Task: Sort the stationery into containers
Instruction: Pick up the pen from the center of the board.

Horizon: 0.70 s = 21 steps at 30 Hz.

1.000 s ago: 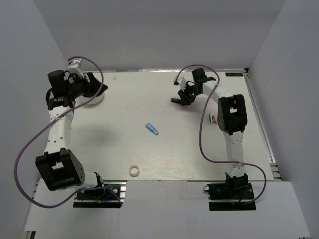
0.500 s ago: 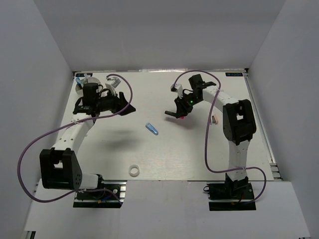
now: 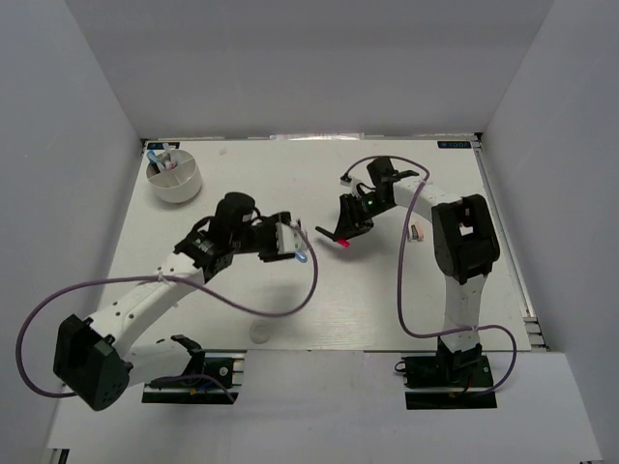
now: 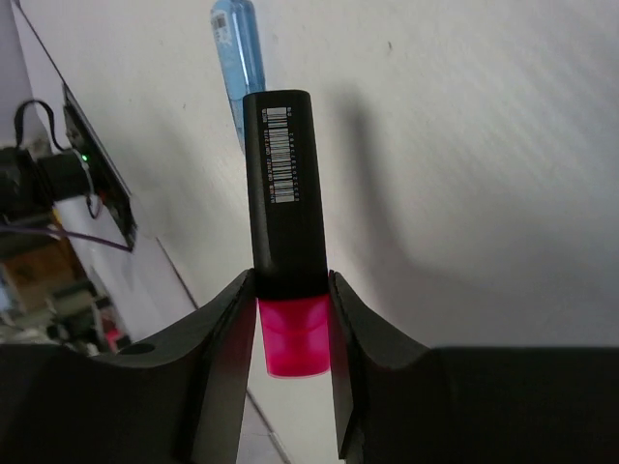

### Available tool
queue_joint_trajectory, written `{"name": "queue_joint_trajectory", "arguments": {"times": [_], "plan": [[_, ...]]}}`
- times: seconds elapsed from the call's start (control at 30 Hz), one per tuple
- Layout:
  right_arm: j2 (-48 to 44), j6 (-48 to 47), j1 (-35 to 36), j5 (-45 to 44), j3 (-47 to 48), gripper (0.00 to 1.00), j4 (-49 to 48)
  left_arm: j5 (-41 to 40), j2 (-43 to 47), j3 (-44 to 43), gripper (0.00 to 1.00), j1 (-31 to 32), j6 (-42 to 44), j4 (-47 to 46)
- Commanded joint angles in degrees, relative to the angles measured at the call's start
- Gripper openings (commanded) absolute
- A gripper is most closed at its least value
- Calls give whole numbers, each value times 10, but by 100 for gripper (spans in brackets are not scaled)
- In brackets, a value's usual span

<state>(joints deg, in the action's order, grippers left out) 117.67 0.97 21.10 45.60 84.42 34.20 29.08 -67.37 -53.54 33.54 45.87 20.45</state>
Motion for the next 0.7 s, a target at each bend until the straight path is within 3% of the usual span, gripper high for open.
{"name": "queue_joint_trajectory", "arguments": {"times": [0.0, 0.17, 0.5, 0.67], "plan": [[-64, 111, 10, -33, -24, 0, -22, -69, 44, 55, 60, 48, 216, -27], [-125, 162, 30, -107, -69, 0, -17, -59, 42, 76, 62, 114, 311, -30], [-176, 242, 69, -199, -73, 0, 2, -78, -37, 69, 63, 220, 317, -102], [-196, 282, 96, -266, -59, 0, 21, -104, -43, 87, 60, 233, 314, -138]]}}
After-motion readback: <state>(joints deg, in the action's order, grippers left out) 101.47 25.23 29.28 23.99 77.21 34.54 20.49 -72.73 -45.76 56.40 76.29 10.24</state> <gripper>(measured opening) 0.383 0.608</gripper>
